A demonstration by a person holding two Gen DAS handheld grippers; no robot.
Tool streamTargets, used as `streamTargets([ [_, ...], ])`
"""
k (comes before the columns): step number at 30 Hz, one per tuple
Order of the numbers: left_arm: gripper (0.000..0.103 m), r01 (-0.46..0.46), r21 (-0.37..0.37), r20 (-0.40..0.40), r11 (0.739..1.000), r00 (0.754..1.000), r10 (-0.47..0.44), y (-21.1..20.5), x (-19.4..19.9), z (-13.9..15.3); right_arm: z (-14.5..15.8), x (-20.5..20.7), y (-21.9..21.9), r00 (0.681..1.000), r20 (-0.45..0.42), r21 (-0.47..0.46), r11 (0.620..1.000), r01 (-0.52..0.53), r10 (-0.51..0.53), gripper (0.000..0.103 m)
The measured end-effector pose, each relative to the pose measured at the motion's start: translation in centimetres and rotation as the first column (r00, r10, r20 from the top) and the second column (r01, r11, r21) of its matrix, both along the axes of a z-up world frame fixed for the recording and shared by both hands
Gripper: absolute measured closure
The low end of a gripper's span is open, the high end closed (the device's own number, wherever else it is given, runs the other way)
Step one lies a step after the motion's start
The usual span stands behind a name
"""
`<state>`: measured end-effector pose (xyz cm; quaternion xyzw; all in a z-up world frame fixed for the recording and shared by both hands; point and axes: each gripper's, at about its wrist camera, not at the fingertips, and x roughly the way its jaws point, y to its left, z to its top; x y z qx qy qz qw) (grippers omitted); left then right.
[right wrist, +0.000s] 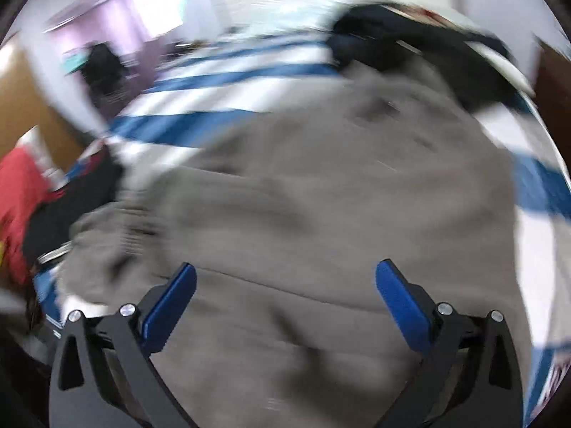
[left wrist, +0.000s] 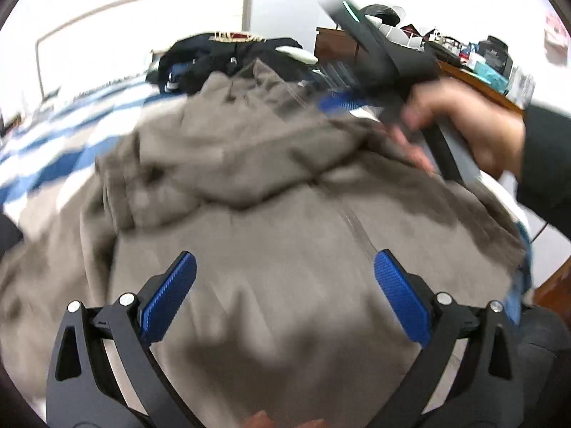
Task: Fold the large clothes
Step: 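Lay the cuff near the collar and open the right gripper, then move the left gripper to the other sleeve cuff of the jacket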
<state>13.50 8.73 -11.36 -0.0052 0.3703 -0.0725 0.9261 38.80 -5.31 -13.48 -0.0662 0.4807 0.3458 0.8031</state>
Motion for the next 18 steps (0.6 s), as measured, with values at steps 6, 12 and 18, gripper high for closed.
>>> streamTargets([
  [6,0.005,-0.024,-0.068,-0.046,0.997,0.999,0.021,2.5,9.1,0.9,-5.3,1.5,-7.8,0.997,-0.054,-0.003,0.999,0.052,-0.052,0.005],
  [12,0.005,-0.017,-0.176,-0.137,0.984,0.991,-0.007,3.0,15.5,-1.9,-5.6,2.3,-10.2,0.996,-0.082,0.088,0.996,0.026,-0.019,0.008],
  [18,0.005,-0.085,-0.213,-0.289,0.973,0.957,0.021,4.9,18.1,-7.9,-6.1,1.8,-10.4,0.997,-0.070,0.098,0.995,0.031,-0.024,0.008],
])
